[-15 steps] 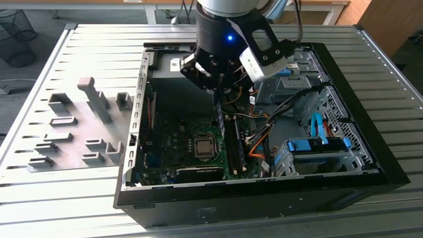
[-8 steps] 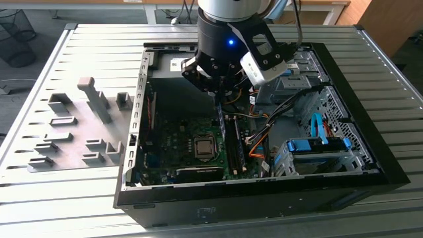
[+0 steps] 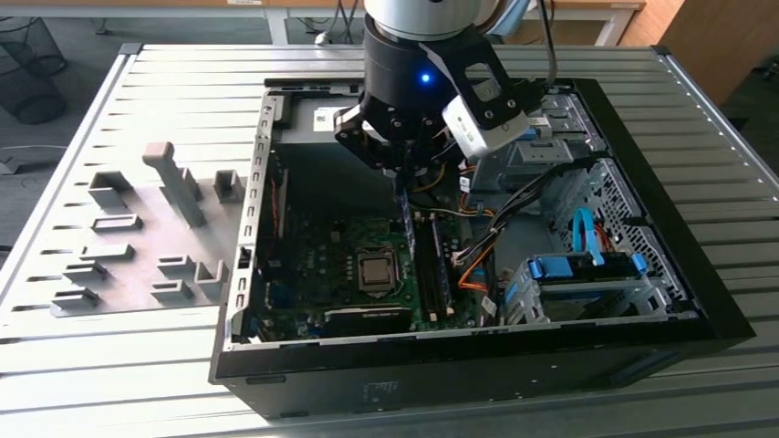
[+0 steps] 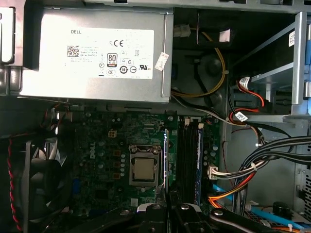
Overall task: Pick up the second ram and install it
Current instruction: 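Insert the second ram into the second slot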
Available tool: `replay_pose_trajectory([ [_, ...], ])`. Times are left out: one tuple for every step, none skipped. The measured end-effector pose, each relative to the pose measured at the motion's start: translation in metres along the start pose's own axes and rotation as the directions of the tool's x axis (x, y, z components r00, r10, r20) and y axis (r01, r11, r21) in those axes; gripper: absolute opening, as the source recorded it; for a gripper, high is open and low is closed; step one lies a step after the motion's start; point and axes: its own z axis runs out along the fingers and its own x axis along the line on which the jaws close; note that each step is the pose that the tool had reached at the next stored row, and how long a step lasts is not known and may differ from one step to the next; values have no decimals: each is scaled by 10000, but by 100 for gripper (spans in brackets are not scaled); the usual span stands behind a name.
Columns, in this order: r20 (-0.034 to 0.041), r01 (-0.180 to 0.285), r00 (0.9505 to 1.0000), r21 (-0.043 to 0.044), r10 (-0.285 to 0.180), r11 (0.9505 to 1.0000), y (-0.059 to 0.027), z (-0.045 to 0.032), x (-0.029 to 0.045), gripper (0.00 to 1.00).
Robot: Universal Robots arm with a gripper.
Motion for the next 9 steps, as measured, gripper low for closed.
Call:
replay_pose_trajectory([
  [0, 0, 10000, 0, 0, 10000, 0, 0, 0, 14],
  [0, -1, 10000, 1, 1, 10000, 0, 0, 0, 14],
  [0, 0, 10000, 1, 0, 10000, 0, 0, 0, 14],
  [0, 0, 10000, 0, 0, 10000, 0, 0, 0, 14],
  [0, 0, 10000, 1, 0, 10000, 0, 1, 0, 14],
  [0, 0, 10000, 1, 0, 10000, 0, 1, 0, 14],
  [0, 0, 10000, 0, 0, 10000, 0, 1, 0, 14],
  [0, 0, 10000, 1, 0, 10000, 0, 1, 0, 14],
  [0, 0, 10000, 0, 0, 10000, 0, 1, 0, 14],
])
